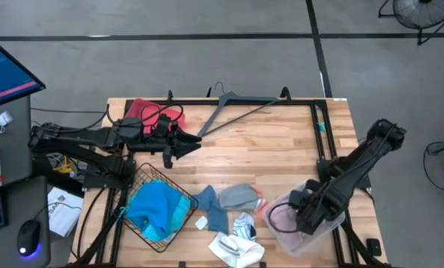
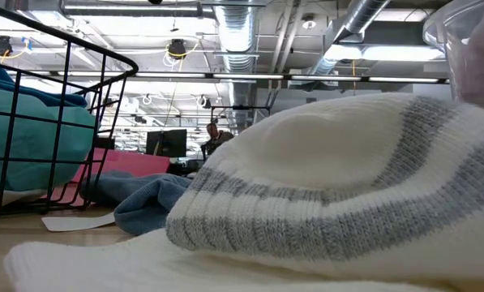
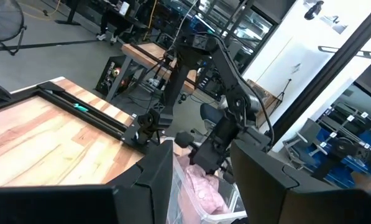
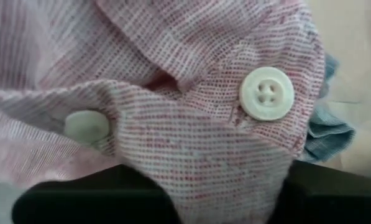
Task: Pick & Place Cloths
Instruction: Put the pink polo into the transparent container
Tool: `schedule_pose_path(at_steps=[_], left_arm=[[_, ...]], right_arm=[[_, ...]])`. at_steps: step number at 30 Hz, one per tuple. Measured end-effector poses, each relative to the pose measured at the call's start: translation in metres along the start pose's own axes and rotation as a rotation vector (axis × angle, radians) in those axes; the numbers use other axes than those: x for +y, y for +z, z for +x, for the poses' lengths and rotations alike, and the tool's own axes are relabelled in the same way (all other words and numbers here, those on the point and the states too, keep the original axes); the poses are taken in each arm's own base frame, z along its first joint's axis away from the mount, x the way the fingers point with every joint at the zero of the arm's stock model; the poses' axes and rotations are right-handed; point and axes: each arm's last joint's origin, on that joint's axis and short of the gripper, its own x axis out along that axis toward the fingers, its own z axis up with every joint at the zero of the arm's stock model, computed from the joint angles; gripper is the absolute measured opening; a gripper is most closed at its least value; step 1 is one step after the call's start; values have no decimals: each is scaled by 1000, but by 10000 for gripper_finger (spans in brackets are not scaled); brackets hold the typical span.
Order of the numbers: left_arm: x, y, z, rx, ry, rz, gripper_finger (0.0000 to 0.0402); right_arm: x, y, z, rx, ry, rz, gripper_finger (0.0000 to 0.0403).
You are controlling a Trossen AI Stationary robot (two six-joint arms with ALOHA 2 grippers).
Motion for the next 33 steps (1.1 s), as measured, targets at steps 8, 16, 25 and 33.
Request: schedule_pose_path(at_steps=[8, 16, 25, 33], left_arm=[[0, 0, 0, 0, 0, 0, 142], [0, 0, 0, 0, 0, 0, 142], [0, 0, 0, 1, -1, 0, 142], [0, 0, 0, 0, -1, 0, 142]], right_arm=[[13, 3, 26, 22, -51, 27, 47], [3, -3, 45, 2, 17, 49, 47], [-13, -10, 54, -19, 80, 26, 47], [-21, 2, 56, 10, 62, -34, 64]])
